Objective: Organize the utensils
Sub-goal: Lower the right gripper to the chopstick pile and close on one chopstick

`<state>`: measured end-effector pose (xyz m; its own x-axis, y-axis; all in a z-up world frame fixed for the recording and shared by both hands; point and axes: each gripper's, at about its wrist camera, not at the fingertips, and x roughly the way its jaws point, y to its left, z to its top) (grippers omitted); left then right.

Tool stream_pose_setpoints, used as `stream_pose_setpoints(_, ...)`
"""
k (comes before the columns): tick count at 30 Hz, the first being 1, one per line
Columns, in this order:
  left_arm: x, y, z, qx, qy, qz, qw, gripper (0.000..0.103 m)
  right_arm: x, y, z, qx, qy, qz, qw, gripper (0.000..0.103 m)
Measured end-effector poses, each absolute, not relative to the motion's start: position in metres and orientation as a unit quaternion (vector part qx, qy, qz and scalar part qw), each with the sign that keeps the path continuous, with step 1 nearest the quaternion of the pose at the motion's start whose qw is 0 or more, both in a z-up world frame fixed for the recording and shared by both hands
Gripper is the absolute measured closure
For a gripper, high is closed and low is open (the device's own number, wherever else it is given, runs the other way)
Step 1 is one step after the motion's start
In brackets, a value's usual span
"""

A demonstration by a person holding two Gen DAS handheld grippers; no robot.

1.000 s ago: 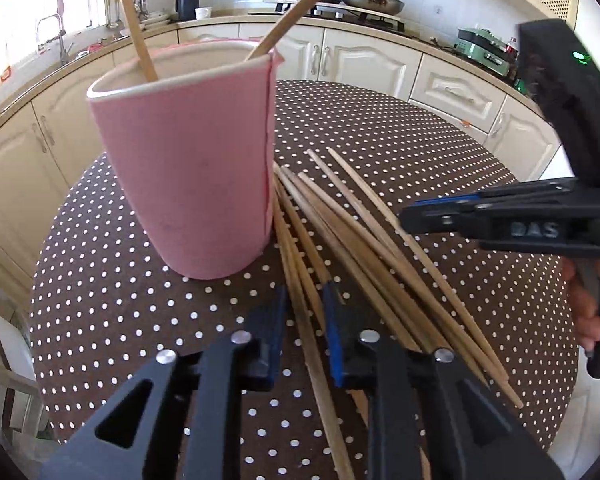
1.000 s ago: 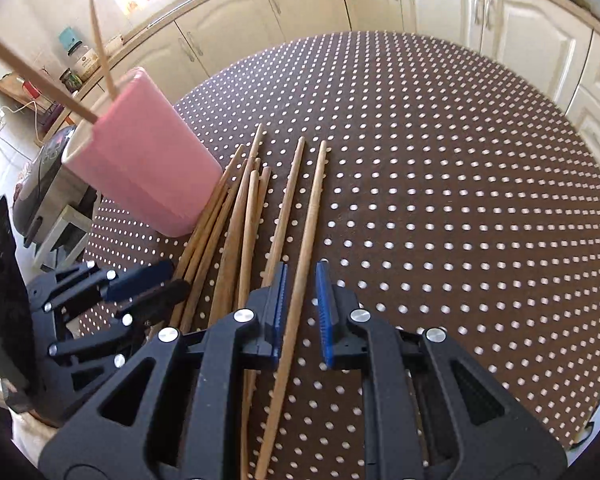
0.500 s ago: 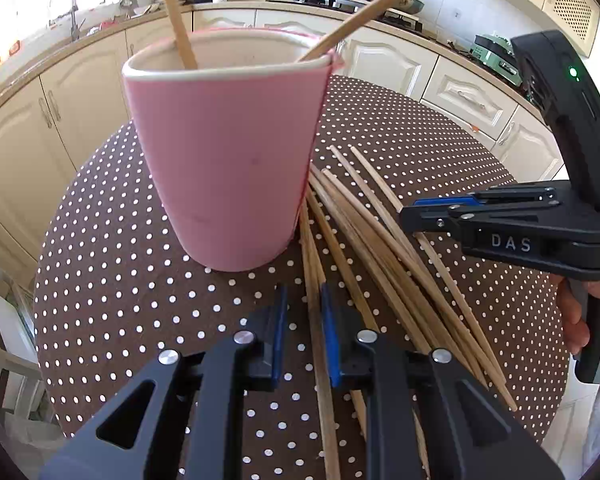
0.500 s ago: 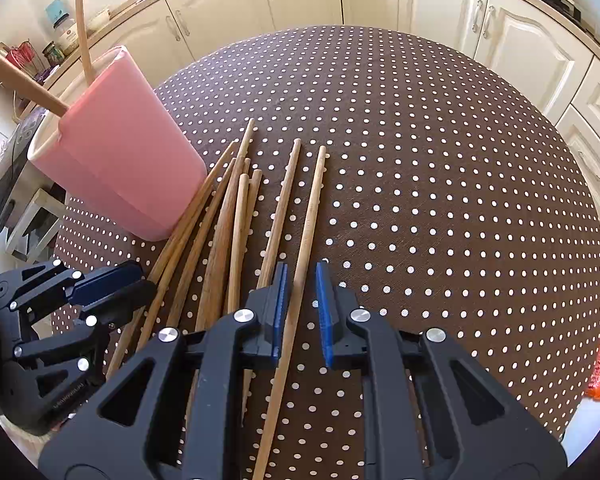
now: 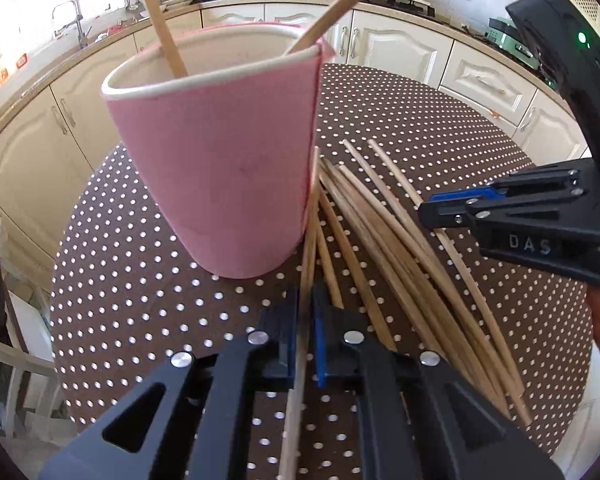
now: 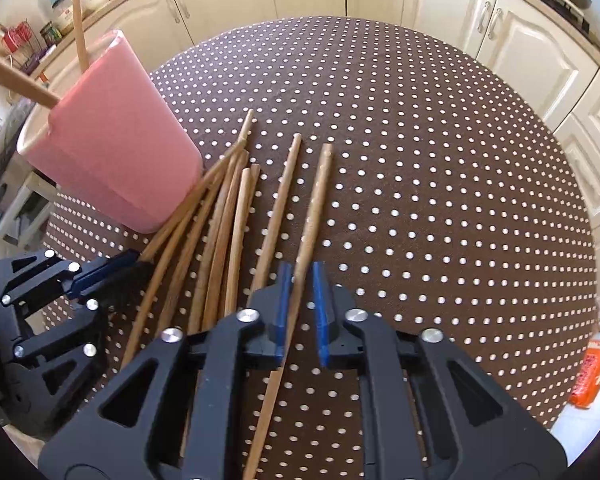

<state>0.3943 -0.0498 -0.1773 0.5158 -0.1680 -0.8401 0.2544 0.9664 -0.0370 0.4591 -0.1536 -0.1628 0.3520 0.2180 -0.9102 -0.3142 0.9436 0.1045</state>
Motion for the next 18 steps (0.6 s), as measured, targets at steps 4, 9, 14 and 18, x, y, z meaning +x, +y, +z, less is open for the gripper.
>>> stream_pose_setpoints(4, 0.388, -0.061, -0.177, 0.041, 0.478, -0.131, 0.867, 0.097, 0.451, -0.157, -0.164, -0.04, 0.55, 0.171, 0.816, 0.097)
stream_pose_setpoints(9, 0.375, -0.08, -0.178, 0.028, 0.483, -0.148, 0.863, 0.097, 0.432, -0.171, -0.165, -0.04, 0.556, 0.179, 0.81, 0.097)
stream_pose_setpoints(14, 0.359, -0.099, -0.18, 0.018, 0.485, -0.158, 0.86, 0.097, 0.41, -0.189, -0.165, -0.039, 0.562, 0.182, 0.806, 0.097)
stream_pose_setpoints(18, 0.344, -0.117, -0.182, 0.023, 0.484, -0.16, 0.86, 0.097, 0.395, -0.203, -0.166, -0.041, 0.567, 0.183, 0.802, 0.097)
